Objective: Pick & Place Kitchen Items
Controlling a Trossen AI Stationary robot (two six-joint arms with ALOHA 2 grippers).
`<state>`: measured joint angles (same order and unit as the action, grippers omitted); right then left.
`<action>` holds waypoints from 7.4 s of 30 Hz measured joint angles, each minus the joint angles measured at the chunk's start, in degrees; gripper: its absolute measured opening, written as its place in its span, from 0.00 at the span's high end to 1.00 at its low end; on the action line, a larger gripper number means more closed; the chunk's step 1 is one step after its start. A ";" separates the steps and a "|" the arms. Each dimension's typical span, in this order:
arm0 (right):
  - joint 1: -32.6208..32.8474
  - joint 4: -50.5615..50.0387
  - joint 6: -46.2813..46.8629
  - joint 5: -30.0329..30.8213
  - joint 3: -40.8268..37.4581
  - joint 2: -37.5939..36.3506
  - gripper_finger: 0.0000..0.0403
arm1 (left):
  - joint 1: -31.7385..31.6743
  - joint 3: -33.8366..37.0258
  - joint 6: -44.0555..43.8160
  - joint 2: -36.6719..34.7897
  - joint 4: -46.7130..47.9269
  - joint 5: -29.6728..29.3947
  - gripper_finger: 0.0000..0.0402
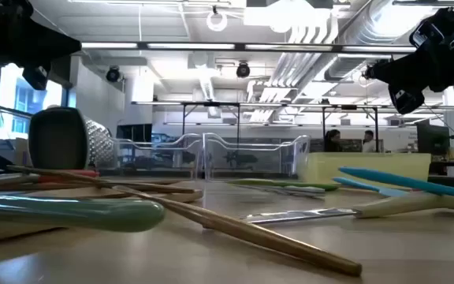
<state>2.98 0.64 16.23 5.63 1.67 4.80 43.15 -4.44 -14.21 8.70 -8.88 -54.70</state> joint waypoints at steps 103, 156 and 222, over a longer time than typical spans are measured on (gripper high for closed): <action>0.02 14.35 29.93 -1.16 0.00 0.02 1.00 | -0.01 0.00 -4.26 0.17 -1.96 -0.48 1.00; -2.34 -21.87 -16.27 -6.25 70.93 59.99 0.94 | -0.03 -24.14 10.28 10.63 -12.37 2.66 0.77; -0.76 -27.21 -3.06 -5.83 70.90 60.04 0.94 | -30.28 -74.55 -8.66 66.75 90.93 42.90 0.56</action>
<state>2.22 -26.57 13.17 -0.21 72.58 64.84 12.87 -78.98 -22.86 75.45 82.04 -11.79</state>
